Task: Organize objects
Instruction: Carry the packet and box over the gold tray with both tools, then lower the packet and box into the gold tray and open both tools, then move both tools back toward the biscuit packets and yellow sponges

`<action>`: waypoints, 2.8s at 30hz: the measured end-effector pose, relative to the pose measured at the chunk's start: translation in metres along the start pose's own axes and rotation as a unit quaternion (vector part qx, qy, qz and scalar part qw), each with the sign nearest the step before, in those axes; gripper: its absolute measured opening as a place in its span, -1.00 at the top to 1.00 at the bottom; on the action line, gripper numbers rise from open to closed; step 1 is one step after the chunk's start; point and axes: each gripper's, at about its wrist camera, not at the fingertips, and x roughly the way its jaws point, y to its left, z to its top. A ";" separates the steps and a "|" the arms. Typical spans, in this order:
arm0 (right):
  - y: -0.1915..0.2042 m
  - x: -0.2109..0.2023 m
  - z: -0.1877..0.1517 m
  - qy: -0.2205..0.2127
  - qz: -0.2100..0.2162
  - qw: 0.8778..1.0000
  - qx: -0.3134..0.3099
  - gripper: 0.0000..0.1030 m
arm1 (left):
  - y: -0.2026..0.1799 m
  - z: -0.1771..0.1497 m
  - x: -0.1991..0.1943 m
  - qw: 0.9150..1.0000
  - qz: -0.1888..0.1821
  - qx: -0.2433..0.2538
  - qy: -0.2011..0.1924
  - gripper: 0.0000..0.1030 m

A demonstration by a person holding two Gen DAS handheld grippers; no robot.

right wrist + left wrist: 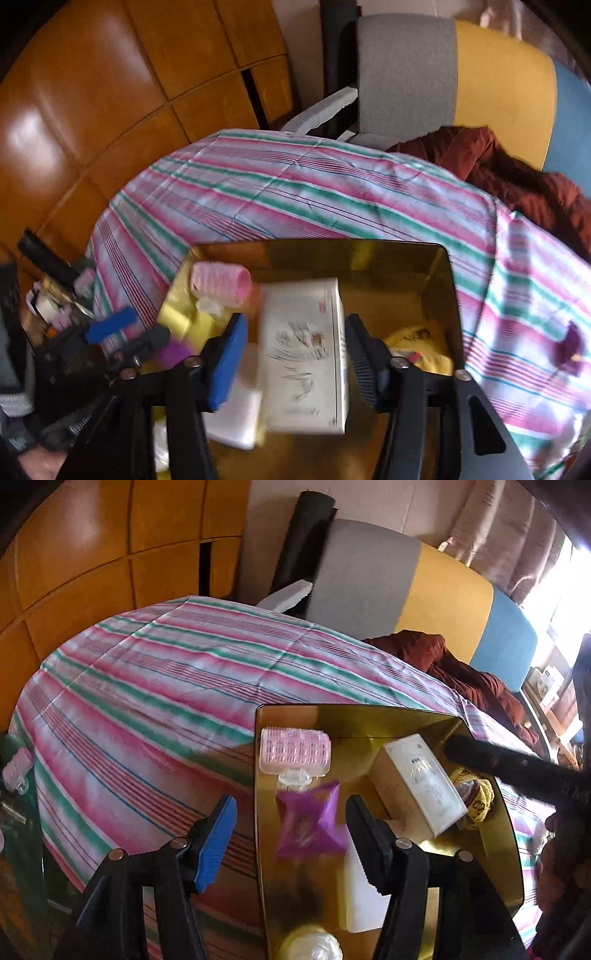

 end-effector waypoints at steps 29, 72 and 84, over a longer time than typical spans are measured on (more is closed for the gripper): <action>0.011 -0.077 -0.108 -0.083 -0.134 0.986 -0.045 -0.99 | -0.044 -0.070 -0.064 0.999 -0.007 0.035 -0.038 -0.23; -0.209 -0.236 -0.196 -0.148 -0.313 0.920 0.183 -0.99 | -0.152 -0.117 -0.087 0.974 -0.018 0.220 -0.057 -0.23; -0.300 -0.282 -0.237 -0.189 -0.307 0.873 0.328 -1.00 | -0.184 -0.123 -0.076 0.963 -0.035 0.263 -0.035 -0.23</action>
